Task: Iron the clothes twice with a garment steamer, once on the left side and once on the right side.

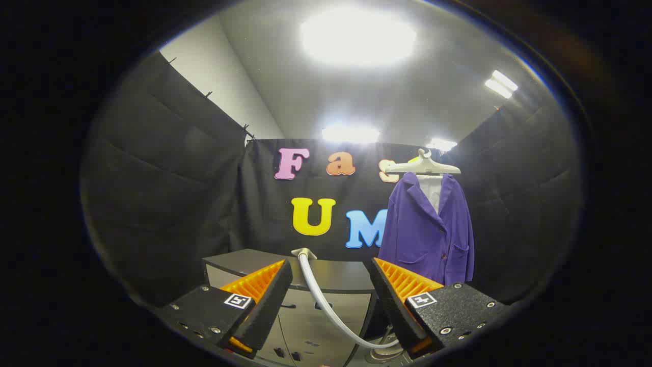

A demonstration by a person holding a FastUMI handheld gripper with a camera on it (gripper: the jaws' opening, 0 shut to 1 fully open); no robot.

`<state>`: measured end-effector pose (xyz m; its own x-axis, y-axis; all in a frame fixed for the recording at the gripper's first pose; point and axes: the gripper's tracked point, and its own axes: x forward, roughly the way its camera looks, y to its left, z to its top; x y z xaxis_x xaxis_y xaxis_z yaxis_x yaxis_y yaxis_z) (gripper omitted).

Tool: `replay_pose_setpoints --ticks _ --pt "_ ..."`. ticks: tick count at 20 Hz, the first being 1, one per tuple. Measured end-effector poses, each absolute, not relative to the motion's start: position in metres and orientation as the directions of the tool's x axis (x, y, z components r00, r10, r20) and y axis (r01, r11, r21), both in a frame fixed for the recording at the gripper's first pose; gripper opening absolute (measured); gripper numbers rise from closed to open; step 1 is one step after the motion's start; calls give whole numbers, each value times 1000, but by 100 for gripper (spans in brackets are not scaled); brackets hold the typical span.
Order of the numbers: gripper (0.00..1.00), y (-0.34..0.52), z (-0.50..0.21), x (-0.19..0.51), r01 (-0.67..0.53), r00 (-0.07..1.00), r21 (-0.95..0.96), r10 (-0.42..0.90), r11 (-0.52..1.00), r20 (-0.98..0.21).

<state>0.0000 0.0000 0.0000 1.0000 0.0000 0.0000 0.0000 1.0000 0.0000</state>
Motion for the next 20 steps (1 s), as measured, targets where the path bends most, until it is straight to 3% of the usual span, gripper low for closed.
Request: replay_pose_setpoints --ticks 20 --pt "95 -10 -10 5 -25 999 37 26 999 -32"
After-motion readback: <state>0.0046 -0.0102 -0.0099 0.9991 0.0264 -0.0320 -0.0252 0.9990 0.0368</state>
